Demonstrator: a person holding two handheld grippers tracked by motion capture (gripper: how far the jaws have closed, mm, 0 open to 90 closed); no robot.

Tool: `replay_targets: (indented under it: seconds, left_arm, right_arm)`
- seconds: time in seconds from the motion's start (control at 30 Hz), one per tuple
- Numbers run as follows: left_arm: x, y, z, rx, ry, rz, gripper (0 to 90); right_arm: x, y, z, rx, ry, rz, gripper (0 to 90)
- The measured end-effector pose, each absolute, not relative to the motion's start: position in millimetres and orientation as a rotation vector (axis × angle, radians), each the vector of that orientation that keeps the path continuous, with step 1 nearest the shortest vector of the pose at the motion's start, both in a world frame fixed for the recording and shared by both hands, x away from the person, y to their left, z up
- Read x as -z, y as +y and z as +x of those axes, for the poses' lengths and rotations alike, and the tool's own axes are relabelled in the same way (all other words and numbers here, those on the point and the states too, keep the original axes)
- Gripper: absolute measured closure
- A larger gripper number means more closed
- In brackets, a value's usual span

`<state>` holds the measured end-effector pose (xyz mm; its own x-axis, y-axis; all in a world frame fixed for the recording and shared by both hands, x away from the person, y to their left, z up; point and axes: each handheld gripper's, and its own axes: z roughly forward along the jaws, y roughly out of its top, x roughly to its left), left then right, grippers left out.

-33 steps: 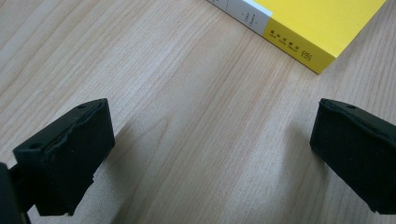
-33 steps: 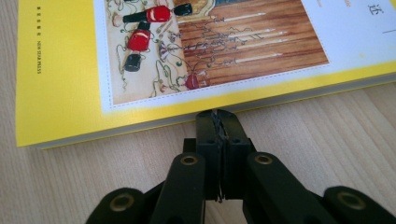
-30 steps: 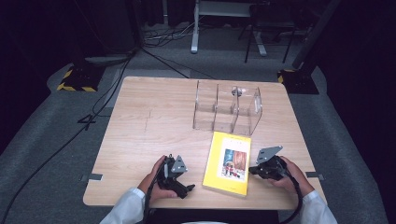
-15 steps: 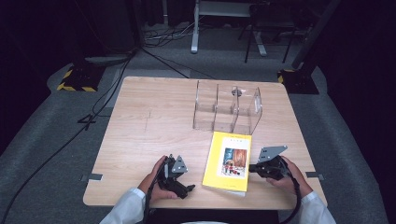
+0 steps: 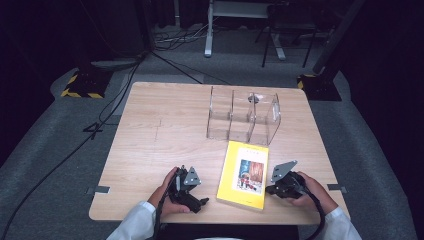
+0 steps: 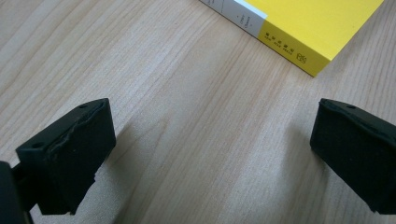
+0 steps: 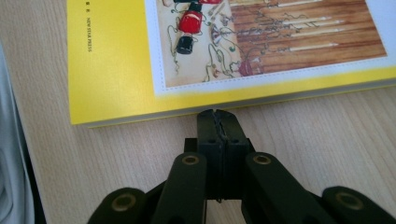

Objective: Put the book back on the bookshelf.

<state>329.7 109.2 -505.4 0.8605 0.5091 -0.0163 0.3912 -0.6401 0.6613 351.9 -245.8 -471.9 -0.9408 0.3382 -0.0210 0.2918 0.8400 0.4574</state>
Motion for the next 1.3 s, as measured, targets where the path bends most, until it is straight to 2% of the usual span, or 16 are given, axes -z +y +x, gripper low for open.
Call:
replay_targets:
  seconds: [0.17,0.6,0.67,0.77,0.8,0.83,0.9,1.0,1.3]
  left_arm:
    - [505,109,330,-0.223,0.648,2.343,0.6]
    - [505,103,325,-0.216,0.646,2.344,0.6]
    - [504,102,324,-0.208,0.645,2.331,4.6]
    - [500,97,321,-0.167,0.601,2.304,20.8]
    - [498,96,320,-0.173,0.586,2.307,20.1]
    - [496,92,317,-0.187,0.576,2.299,15.7]
    - [490,86,314,-0.195,0.546,2.272,19.0]
    - [486,79,310,-0.201,0.522,2.252,15.8]
    - [480,33,294,-0.225,0.423,2.232,16.9]
  right_arm:
    - [470,-240,357,-0.653,2.97,0.51,90.0]
    - [466,-242,351,-0.87,2.913,0.511,90.0]
    - [463,-242,350,-0.924,2.893,0.513,90.0]
    - [458,-240,349,-0.99,2.861,0.509,90.0]
    - [456,-240,349,-1.005,2.853,0.511,90.0]
    - [455,-239,349,-1.022,2.842,0.515,90.0]
    - [452,-238,349,-1.053,2.824,0.523,90.0]
    - [450,-236,350,-1.065,2.812,0.518,90.0]
    - [446,-227,351,-1.092,2.788,0.505,90.0]
